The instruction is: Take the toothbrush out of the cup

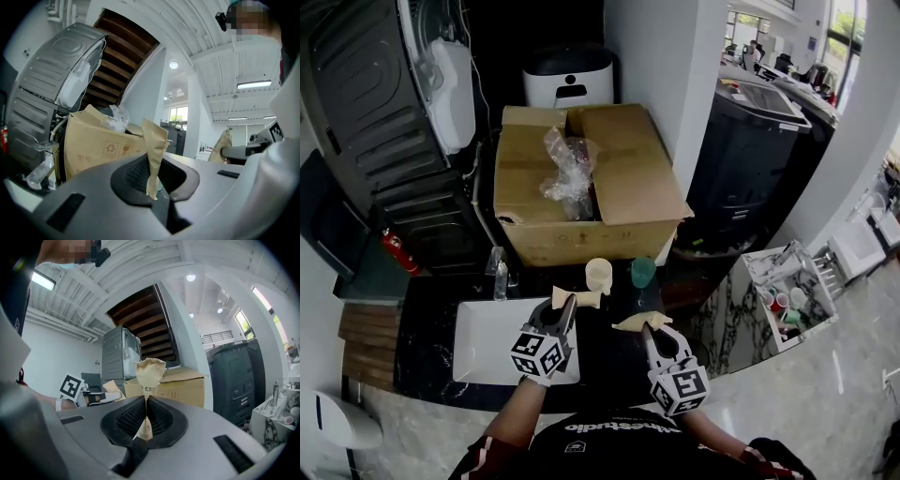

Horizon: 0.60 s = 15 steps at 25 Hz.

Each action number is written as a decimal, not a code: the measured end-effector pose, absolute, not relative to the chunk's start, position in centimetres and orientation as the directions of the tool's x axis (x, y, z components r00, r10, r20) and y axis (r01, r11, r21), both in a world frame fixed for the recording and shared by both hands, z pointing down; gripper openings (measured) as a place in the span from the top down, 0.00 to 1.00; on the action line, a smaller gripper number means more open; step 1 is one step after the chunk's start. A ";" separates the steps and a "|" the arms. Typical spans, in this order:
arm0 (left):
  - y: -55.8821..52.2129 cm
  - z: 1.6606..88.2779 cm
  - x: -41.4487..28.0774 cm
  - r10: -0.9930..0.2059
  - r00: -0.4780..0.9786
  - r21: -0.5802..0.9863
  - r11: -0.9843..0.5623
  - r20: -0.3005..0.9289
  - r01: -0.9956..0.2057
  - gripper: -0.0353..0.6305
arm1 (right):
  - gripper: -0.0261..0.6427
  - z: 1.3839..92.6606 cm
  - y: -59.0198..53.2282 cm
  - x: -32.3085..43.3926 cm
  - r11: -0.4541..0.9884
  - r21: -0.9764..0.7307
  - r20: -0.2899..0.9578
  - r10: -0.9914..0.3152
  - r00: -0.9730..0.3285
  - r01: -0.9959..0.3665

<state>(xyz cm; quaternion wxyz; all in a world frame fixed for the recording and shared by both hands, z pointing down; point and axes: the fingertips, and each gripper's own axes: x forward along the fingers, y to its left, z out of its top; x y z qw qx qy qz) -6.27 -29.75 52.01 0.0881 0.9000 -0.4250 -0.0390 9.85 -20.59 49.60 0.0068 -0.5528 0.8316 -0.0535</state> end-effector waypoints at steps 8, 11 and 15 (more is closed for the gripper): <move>-25.4 50.9 -8.3 -0.796 0.605 0.129 -0.603 -0.020 -0.788 0.89 | 0.90 49.6 -20.9 9.5 0.392 -0.098 0.050 -0.916 -0.398 -0.915; -24.1 50.5 -9.7 -0.813 0.581 0.106 -0.581 -0.029 -0.807 0.89 | 0.90 49.3 -21.0 9.5 0.393 -0.091 0.046 -0.916 -0.398 -0.915; -22.6 50.7 -11.2 -0.834 0.552 0.107 -0.550 -0.019 -0.828 0.89 | 0.90 49.2 -20.8 9.5 0.393 -0.085 0.039 -0.917 -0.397 -0.916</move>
